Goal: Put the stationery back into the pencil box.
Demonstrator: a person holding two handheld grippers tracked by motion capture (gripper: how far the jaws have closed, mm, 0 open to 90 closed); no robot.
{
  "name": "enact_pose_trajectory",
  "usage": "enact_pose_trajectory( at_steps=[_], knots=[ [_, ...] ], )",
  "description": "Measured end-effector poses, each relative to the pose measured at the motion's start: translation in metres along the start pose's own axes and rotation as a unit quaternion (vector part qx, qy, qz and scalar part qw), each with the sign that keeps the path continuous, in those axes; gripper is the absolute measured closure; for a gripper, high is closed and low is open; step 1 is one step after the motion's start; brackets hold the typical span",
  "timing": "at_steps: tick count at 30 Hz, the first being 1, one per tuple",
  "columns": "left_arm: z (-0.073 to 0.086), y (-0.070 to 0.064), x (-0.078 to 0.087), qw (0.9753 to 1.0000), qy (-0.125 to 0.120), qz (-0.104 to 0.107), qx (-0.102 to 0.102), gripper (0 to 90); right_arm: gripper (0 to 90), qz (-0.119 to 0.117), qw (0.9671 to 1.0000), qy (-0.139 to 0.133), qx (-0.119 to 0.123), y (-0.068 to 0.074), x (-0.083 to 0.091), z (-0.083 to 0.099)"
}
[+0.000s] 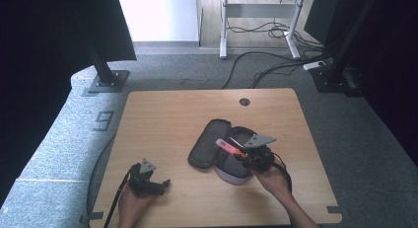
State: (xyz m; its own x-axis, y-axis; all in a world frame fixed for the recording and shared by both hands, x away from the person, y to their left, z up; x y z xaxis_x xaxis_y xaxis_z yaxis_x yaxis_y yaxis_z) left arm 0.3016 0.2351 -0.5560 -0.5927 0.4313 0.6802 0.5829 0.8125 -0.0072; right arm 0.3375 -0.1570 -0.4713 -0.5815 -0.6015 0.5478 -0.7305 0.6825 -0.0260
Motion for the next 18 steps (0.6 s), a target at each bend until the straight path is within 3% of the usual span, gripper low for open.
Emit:
enact_pose_trajectory(
  at_steps=[18],
  knots=[
    [0.000,0.000,0.000,1.0000,0.000,0.000,-0.001,0.0,65.8,0.013,0.9997,0.015,-0.014,-0.012,0.005,0.021]
  ],
)
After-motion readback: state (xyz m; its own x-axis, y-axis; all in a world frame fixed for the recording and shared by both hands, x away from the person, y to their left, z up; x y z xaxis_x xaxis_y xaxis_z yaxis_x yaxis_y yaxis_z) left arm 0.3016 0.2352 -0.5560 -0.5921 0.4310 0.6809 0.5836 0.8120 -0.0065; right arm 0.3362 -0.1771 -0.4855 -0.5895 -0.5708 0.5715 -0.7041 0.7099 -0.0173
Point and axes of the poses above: each handheld gripper's, and its own axes: x roughly backward along the jaws, z roughly out of its underside, y roughly to its left, the point moved 1 cm from there along -x, roughly forward along the jaws, and after that the axes turned 6 degrees about -y, right-handed, at the moved point
